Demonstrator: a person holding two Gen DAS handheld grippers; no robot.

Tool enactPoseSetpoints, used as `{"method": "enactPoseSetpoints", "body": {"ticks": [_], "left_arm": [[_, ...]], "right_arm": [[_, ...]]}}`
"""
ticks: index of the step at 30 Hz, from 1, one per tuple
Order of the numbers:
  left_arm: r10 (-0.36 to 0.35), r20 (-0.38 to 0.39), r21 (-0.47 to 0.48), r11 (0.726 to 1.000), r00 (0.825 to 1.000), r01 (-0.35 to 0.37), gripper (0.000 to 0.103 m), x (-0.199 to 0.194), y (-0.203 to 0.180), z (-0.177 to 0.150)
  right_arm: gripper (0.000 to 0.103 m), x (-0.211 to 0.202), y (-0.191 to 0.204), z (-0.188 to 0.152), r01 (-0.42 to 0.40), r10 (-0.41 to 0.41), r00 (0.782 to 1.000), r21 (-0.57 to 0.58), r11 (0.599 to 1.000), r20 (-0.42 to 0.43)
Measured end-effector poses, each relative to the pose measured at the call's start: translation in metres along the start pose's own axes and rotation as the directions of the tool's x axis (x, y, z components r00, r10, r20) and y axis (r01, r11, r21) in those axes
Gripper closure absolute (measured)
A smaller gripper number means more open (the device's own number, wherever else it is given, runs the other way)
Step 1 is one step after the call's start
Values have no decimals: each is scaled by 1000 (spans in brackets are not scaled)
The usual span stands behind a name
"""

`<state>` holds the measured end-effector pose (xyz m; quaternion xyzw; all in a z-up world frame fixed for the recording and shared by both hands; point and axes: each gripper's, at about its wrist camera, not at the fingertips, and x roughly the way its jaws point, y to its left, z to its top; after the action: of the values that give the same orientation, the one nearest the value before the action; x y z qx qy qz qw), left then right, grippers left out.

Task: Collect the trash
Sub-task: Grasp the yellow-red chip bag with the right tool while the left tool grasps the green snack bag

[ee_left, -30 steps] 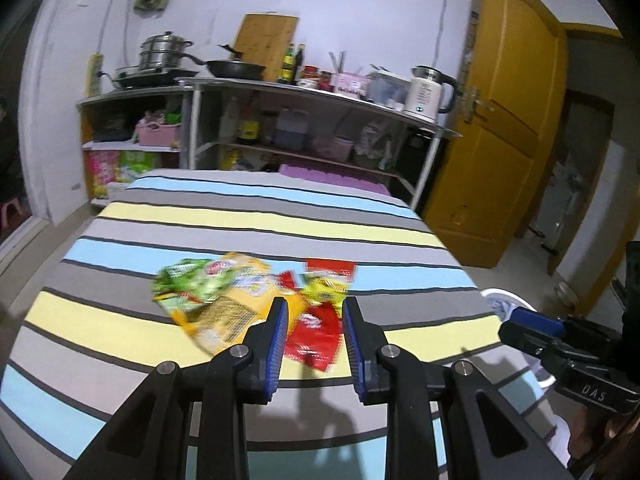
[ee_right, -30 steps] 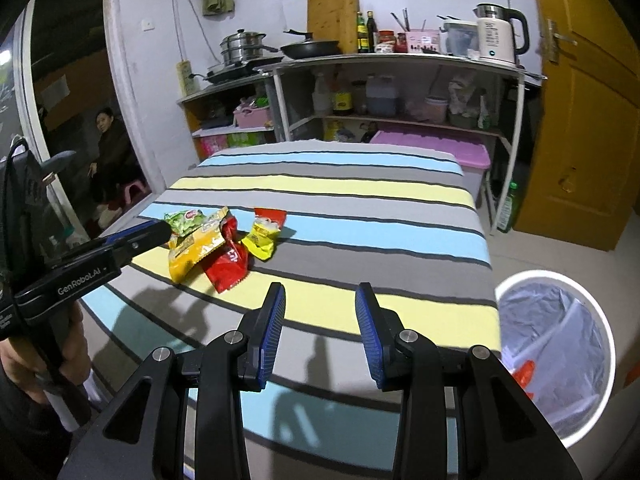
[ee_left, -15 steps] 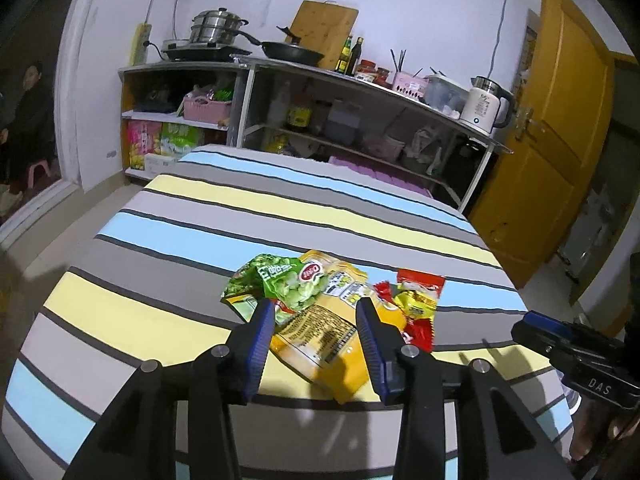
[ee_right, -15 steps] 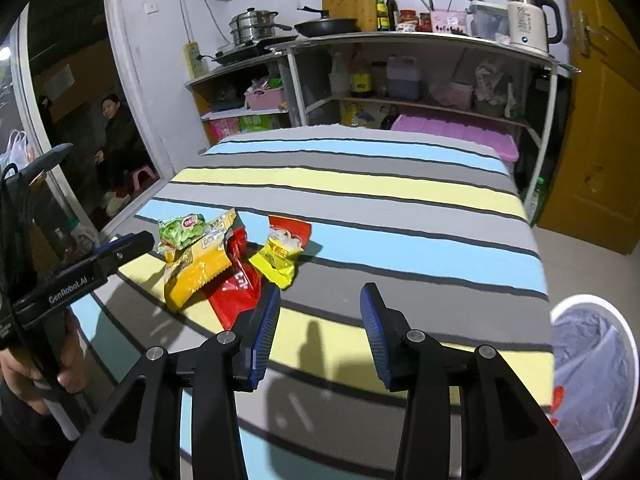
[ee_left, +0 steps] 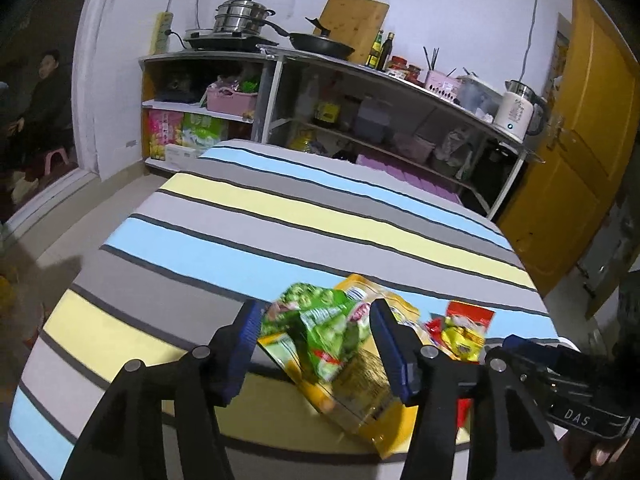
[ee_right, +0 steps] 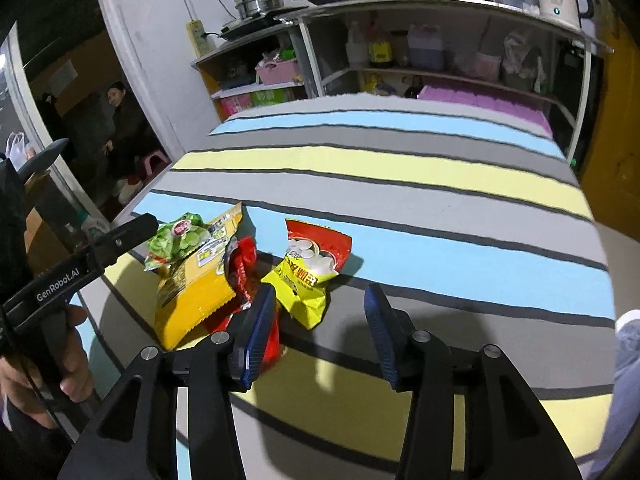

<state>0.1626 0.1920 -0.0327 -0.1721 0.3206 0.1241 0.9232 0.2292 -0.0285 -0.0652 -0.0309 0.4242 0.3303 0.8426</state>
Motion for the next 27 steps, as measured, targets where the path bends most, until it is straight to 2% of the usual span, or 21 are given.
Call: {"method": "enactPoseSetpoints", "body": {"ticks": [10, 14, 15, 16, 20, 27], "left_arm": [[11, -92, 15, 1000, 996, -10, 47, 35, 1, -2], [-6, -97, -6, 1000, 995, 6, 47, 37, 5, -2], [-11, -96, -7, 1000, 995, 10, 53, 37, 5, -2], [-12, -93, -7, 1000, 996, 11, 57, 36, 4, -3], [-19, -73, 1, 1000, 997, 19, 64, 32, 2, -2], [-25, -45, 4, 1000, 999, 25, 75, 23, 1, -2]], "right_arm": [[56, 29, 3, 12, 8, -7, 999, 10, 1000, -48], [56, 33, 1, 15, 8, -7, 999, 22, 1000, -47], [59, 32, 0, 15, 5, -4, 999, 23, 1000, -39], [69, 32, 0, 15, 1, 0, 999, 21, 1000, -35], [74, 31, 1, 14, 18, -18, 1000, 10, 1000, -25], [75, 18, -1, 10, 29, -29, 1000, 15, 999, 8]]}}
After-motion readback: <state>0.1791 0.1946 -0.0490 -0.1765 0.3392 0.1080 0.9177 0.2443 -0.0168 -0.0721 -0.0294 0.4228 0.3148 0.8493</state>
